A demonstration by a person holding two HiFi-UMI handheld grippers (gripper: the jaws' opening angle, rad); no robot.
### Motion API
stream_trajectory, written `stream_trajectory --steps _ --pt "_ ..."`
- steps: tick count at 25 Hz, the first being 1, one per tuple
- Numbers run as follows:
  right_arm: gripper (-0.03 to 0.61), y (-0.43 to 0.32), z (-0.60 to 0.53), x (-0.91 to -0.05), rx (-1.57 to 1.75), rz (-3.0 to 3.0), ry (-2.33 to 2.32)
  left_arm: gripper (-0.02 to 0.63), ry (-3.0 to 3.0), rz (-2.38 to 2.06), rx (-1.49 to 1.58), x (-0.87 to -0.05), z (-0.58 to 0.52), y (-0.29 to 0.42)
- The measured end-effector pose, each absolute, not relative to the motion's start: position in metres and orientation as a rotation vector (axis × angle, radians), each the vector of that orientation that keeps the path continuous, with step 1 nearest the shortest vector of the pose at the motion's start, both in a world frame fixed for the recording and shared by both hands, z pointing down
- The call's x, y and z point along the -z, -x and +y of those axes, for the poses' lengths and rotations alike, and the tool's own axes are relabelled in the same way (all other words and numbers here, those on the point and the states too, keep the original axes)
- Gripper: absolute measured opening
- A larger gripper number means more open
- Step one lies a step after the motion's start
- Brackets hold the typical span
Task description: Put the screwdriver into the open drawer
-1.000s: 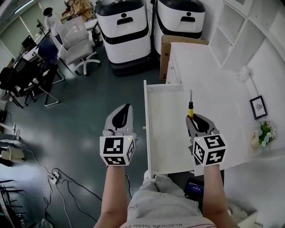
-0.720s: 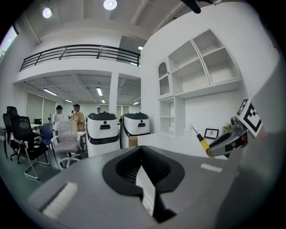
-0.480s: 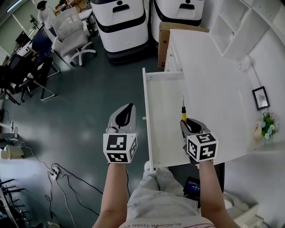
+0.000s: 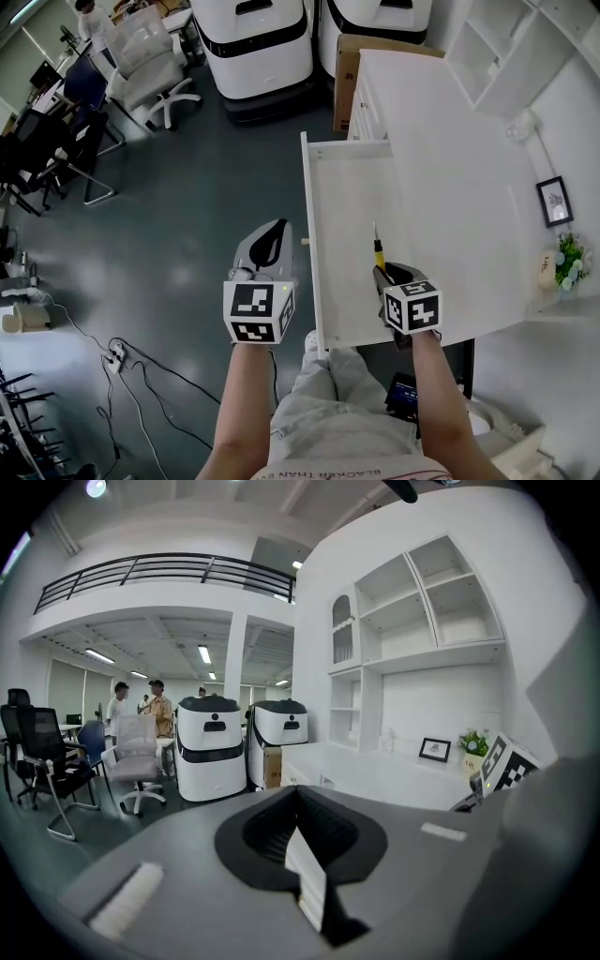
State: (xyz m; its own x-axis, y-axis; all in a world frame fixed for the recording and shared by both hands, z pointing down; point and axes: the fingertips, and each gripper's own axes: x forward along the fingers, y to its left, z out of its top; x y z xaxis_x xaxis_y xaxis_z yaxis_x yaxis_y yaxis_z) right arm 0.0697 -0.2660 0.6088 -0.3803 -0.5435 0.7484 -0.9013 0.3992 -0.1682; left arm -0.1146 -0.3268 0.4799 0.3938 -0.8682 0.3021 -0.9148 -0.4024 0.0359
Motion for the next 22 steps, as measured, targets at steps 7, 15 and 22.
stream_trajectory --steps 7,15,22 --pt "0.077 -0.066 -0.257 -0.645 -0.848 -2.001 -1.163 0.008 -2.436 -1.579 -0.358 -0.492 -0.328 0.108" --pt "0.077 -0.059 -0.248 -0.686 -0.933 -1.925 -1.100 0.008 -2.412 -1.590 -0.371 -0.496 -0.330 0.114" --pt "0.077 -0.059 -0.241 -0.716 -0.978 -1.844 -1.077 0.008 -2.411 -1.575 -0.396 -0.503 -0.328 0.115"
